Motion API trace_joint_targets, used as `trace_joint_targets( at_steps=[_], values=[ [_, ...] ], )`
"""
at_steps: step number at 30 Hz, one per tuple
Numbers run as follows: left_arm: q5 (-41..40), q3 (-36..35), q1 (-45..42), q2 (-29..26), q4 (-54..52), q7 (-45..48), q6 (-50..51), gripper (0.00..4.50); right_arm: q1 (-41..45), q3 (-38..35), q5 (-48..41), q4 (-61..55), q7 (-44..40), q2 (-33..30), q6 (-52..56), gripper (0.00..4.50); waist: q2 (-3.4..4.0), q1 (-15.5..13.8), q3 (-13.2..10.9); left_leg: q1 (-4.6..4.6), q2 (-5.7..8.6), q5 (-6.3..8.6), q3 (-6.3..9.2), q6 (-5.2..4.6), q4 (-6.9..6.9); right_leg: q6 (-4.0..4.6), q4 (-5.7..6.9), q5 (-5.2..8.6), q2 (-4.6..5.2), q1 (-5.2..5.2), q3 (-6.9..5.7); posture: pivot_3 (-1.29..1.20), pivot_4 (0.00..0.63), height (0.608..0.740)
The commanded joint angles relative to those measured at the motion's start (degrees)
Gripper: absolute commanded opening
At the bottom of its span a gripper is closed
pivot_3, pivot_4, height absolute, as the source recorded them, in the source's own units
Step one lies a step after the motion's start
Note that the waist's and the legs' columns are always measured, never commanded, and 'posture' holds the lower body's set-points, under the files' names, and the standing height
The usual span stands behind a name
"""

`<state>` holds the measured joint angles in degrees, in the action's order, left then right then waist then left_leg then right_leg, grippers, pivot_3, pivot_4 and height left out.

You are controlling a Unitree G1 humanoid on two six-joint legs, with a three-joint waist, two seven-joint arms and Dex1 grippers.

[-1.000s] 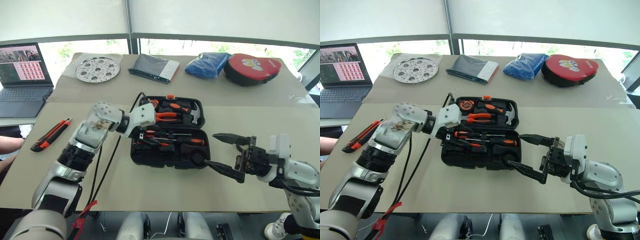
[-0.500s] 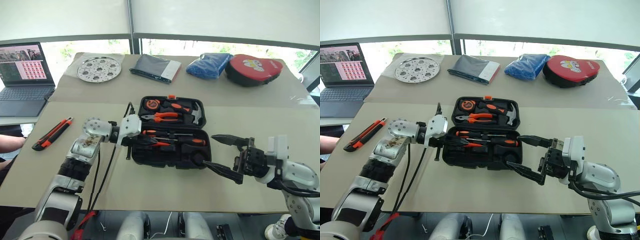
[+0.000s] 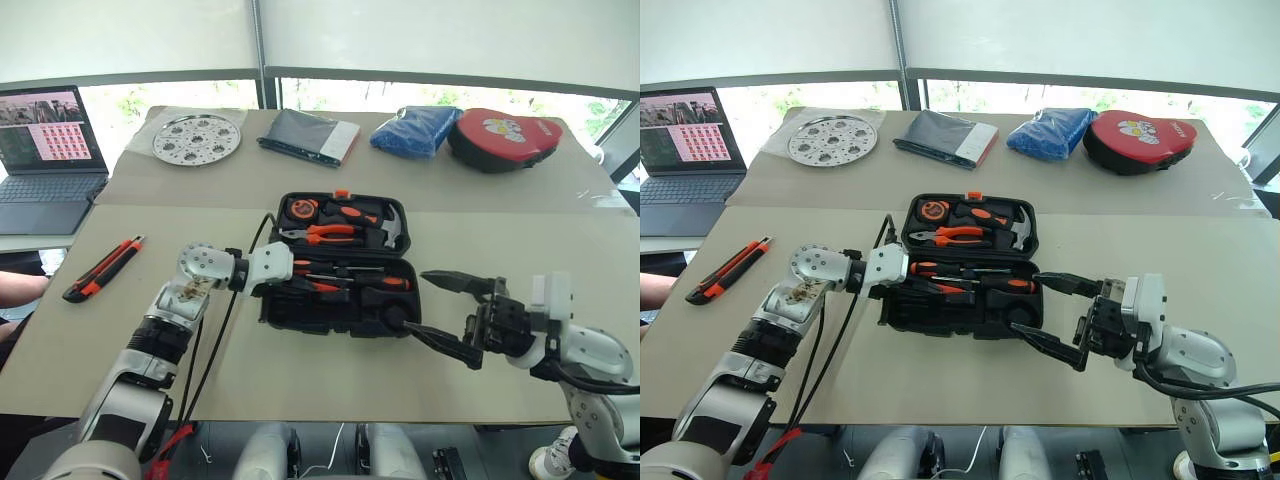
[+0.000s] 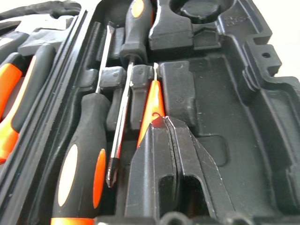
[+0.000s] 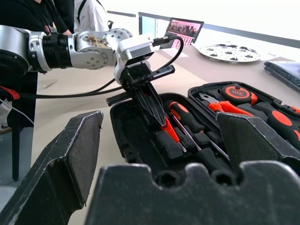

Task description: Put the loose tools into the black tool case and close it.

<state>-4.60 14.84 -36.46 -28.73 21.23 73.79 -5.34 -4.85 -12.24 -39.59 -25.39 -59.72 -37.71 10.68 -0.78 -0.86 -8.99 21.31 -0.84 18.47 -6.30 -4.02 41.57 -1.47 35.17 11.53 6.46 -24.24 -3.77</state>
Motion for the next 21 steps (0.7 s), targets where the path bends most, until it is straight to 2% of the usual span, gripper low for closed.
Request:
trace_joint_targets(
  at_steps=[1, 10, 18, 20, 21],
  values=[
    [-1.4, -1.0, -0.6, 0.6, -0.9, -0.6, 1.9, 0.05, 0.0, -0.6, -0.6, -1.9, 0.0, 0.4, -0.8, 4.5, 0.0, 0.0, 0.0, 0.0, 0.0, 0.01, 0.0, -0.02, 0.03, -0.01, 0.01, 0.0, 0.0, 0.01, 0.0, 0.0, 0.15, 0.74],
    [0.2, -0.2, -0.3, 0.5, 0.2, -3.1, 7.8, 0.05, 0.0, -0.3, -0.4, -1.6, 0.0, 0.8, -1.0, 4.5, 0.0, 0.0, 0.0, 0.0, 0.0, 0.03, 0.0, -0.06, 0.06, -0.02, 0.01, -0.01, 0.01, 0.03, 0.0, 0.0, 0.15, 0.74],
    [0.4, 2.3, 3.5, -0.8, -4.1, -1.6, 12.2, 0.05, -0.2, -0.4, -0.3, -1.6, 0.1, 0.9, -1.1, 4.5, 0.02, 0.1, 0.0, -0.05, -0.02, 0.04, 0.0, -0.06, 0.06, -0.03, 0.02, -0.01, 0.01, 0.08, 0.02, 0.0, 0.15, 0.74],
    [-1.4, 0.8, 4.8, -0.6, -6.2, -2.8, 14.9, 0.05, 0.0, -0.6, 0.0, -1.0, 0.0, 1.0, -1.5, 4.5, 0.03, 0.1, 0.0, -0.07, -0.01, 0.04, 0.0, -0.06, 0.06, -0.02, 0.03, -0.02, 0.02, 0.1, 0.03, 0.0, 0.15, 0.74],
    [-3.3, -1.9, 5.7, 0.1, -8.1, -5.6, 17.6, 0.28, 0.2, -0.8, 0.2, -0.6, -0.1, 1.0, -1.9, 4.5, 0.03, 0.1, 0.0, -0.08, -0.01, 0.04, 0.0, -0.06, 0.06, -0.02, 0.03, -0.01, 0.02, 0.1, 0.03, 0.0, 0.15, 0.74]
  ],
)
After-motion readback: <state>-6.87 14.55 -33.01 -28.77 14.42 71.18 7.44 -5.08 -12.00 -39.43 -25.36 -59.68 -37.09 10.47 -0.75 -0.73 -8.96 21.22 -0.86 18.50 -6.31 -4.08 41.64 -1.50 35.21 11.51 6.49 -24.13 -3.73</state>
